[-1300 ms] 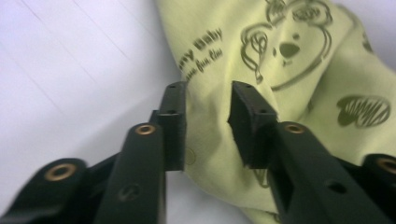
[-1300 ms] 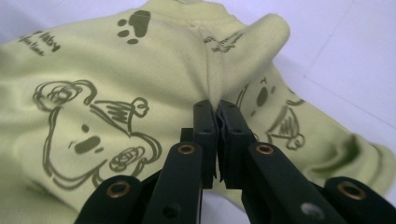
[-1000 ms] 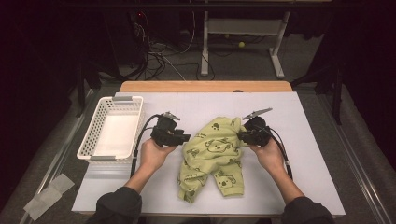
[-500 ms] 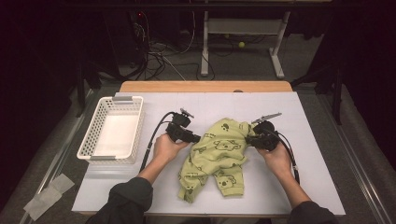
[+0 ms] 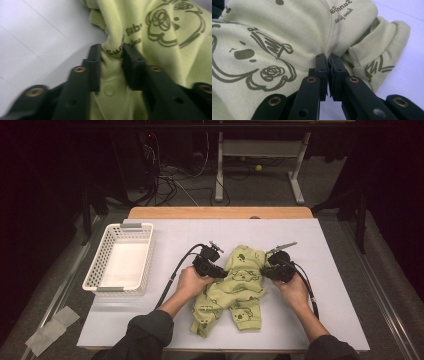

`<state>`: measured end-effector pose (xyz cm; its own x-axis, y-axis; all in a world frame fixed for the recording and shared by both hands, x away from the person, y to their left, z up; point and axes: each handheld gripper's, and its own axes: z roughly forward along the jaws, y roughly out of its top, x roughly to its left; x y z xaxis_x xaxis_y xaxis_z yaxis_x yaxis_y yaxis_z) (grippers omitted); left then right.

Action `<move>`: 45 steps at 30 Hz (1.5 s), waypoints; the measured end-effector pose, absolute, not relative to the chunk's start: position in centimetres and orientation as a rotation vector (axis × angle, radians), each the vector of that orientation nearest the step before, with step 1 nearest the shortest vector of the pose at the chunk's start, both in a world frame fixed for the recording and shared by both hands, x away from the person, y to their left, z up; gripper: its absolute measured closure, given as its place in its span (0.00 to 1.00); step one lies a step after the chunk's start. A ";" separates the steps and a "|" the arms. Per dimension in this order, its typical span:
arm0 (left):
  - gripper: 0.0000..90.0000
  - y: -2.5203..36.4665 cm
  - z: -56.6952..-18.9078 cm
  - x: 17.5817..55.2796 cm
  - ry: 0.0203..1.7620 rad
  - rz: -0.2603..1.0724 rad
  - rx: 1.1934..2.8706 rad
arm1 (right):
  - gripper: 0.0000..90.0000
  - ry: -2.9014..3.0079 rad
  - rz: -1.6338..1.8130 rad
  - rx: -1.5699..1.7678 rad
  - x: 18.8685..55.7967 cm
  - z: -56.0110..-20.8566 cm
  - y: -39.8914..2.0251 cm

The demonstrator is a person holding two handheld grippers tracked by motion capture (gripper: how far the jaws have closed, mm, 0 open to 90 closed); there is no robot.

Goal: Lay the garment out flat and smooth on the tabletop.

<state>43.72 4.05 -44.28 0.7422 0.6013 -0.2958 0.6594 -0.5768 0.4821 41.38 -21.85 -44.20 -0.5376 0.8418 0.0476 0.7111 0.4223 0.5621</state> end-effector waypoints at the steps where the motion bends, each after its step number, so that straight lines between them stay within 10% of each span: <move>1: 0.81 4.2 -44.1 43.7 0.951 -0.123 2.363 | 0.97 2.436 0.786 1.356 41.4 -44.1 -21.8; 16: 0.84 10.7 -36.9 42.9 1.073 0.279 2.271 | 0.97 2.410 0.908 1.238 42.8 -40.5 -16.9; 25: 0.78 8.4 -42.7 42.8 1.052 0.084 2.377 | 0.97 2.461 0.771 1.285 42.8 -43.3 -17.6; 45: 0.61 11.0 -41.3 45.8 1.195 0.093 2.286 | 0.97 2.497 0.725 1.276 42.1 -44.3 -18.1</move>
